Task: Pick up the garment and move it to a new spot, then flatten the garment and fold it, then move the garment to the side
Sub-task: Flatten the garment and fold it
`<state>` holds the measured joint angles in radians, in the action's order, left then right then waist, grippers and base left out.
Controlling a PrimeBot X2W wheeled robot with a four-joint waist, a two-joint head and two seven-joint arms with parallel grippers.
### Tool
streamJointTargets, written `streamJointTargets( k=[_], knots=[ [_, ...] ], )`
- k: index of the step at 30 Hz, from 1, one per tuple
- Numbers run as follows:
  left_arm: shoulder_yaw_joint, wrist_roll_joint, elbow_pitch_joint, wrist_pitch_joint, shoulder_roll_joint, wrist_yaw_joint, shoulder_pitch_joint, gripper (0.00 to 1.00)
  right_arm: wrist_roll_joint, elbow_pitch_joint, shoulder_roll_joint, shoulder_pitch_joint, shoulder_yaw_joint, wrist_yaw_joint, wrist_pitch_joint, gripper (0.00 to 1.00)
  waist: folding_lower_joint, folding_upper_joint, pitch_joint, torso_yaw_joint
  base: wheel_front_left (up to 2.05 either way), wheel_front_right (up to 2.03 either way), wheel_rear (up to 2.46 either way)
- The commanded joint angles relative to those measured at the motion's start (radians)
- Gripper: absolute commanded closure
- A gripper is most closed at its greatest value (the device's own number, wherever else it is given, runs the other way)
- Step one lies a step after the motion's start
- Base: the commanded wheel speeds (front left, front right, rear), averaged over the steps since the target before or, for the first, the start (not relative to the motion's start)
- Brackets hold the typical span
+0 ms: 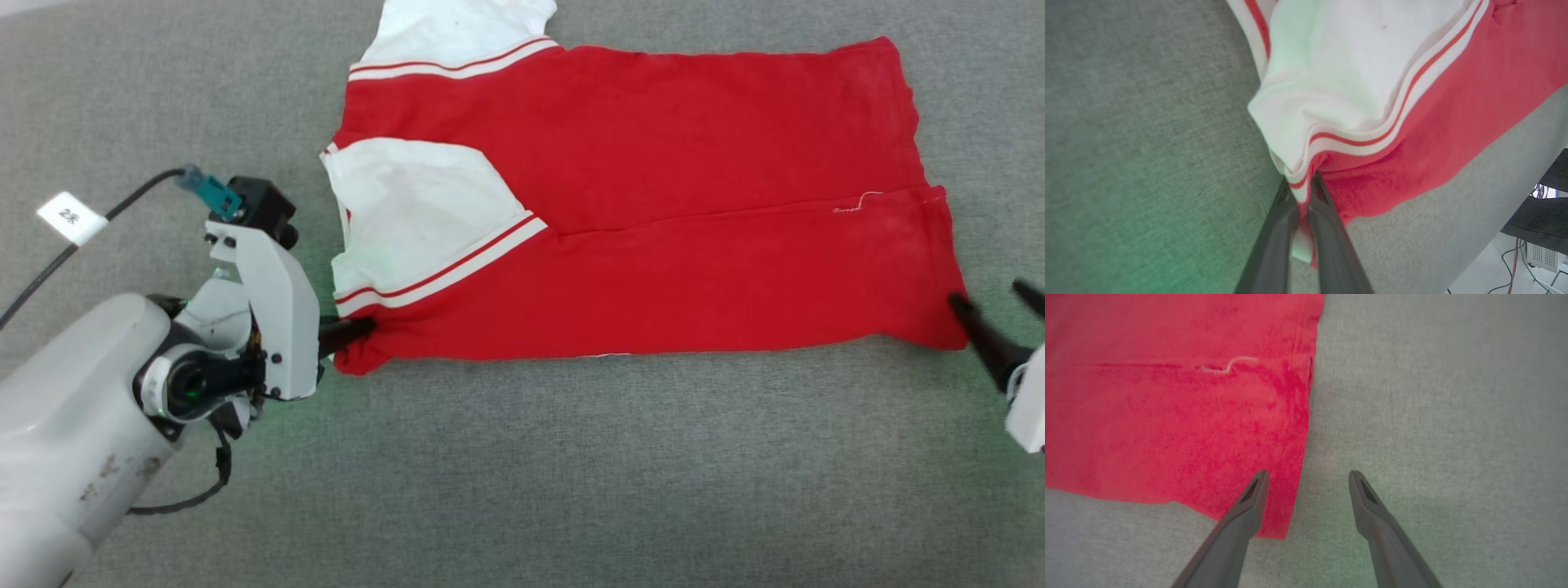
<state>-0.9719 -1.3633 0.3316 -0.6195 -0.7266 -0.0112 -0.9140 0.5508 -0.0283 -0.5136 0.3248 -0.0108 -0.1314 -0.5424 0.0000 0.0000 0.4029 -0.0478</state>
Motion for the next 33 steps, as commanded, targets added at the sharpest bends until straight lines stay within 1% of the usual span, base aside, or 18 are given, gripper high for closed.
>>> streamJointTargets(
  k=[1, 5, 8, 9, 11, 12, 16, 18, 21, 24, 30, 33],
  knots=[
    [-0.024, 0.007, 0.01, 0.0, 0.035, -0.006, 0.02, 1.0, 0.005, -0.01, -0.003, 0.02, -0.017, 0.001, -0.043, 0.0, 0.0, 0.0, 0.005, 0.005, 0.0, 0.0, 0.0],
    [-0.031, 0.022, 0.016, 0.009, 0.053, -0.02, 0.012, 1.0, 0.039, -0.048, -0.007, 0.048, -0.059, 0.001, -0.192, 0.0, 0.0, 0.0, 0.014, 0.02, 0.0, 0.0, 0.0],
    [-0.03, 0.029, 0.021, 0.025, 0.069, -0.031, 0.003, 1.0, 0.052, -0.08, -0.013, 0.067, -0.085, 0.001, -0.265, 0.0, 0.0, 0.0, 0.02, 0.035, 0.0, 0.0, 0.0],
    [-0.031, 0.034, 0.027, 0.033, 0.076, -0.033, 0.0, 1.0, 0.058, -0.086, -0.016, 0.078, -0.098, 0.001, -0.291, 0.29, 0.0, 0.0, 0.022, 0.042, 0.0, 0.0, 0.0],
    [-0.032, 0.037, 0.032, 0.04, 0.081, -0.039, -0.001, 1.0, 0.069, -0.088, -0.015, 0.081, -0.104, 0.001, -0.309, 0.75, 0.0, 0.0, 0.021, 0.047, 0.0, 0.0, 0.0],
    [-0.033, 0.036, 0.034, 0.041, 0.085, -0.04, 0.001, 1.0, 0.075, -0.087, -0.016, 0.079, -0.105, 0.001, -0.316, 1.0, 0.0, 0.0, 0.018, 0.05, 0.0, 0.0, 0.0],
    [-0.027, 0.022, 0.035, 0.055, 0.085, -0.055, 0.025, 1.0, 0.086, -0.082, -0.03, 0.056, -0.079, 0.001, -0.326, 1.0, 0.0, 0.0, -0.005, 0.056, 0.0, 0.0, 0.0],
    [-0.02, 0.011, 0.026, 0.069, 0.076, -0.059, 0.045, 1.0, 0.089, -0.076, -0.033, 0.043, -0.06, 0.001, -0.32, 1.0, 0.0, 0.0, -0.022, 0.057, 0.0, 0.0, 0.0],
    [-0.013, 0.001, -0.01, 0.091, 0.045, -0.056, 0.084, 1.0, 0.098, -0.055, -0.044, 0.01, -0.042, 0.001, -0.324, 1.0, 0.0, 0.0, -0.047, 0.06, 0.0, 0.0, 0.0],
    [-0.003, -0.009, -0.077, 0.119, 0.004, -0.047, 0.131, 1.0, 0.104, -0.025, -0.054, -0.035, -0.017, 0.001, -0.327, 1.0, 0.0, 0.0, -0.065, 0.065, 0.0, 0.0, 0.0],
    [0.003, -0.01, -0.253, 0.182, -0.086, 0.009, 0.244, 1.0, 0.103, 0.056, -0.069, -0.146, 0.04, 0.001, -0.349, 1.0, 0.0, 0.0, -0.08, 0.075, 0.0, 0.0, 0.0],
    [0.001, -0.009, -0.329, 0.207, -0.113, 0.041, 0.289, 1.0, 0.101, 0.101, -0.069, -0.199, 0.071, 0.001, -0.366, 1.0, 0.0, 0.0, -0.086, 0.08, 0.0, 0.0, 0.0]
  ],
)
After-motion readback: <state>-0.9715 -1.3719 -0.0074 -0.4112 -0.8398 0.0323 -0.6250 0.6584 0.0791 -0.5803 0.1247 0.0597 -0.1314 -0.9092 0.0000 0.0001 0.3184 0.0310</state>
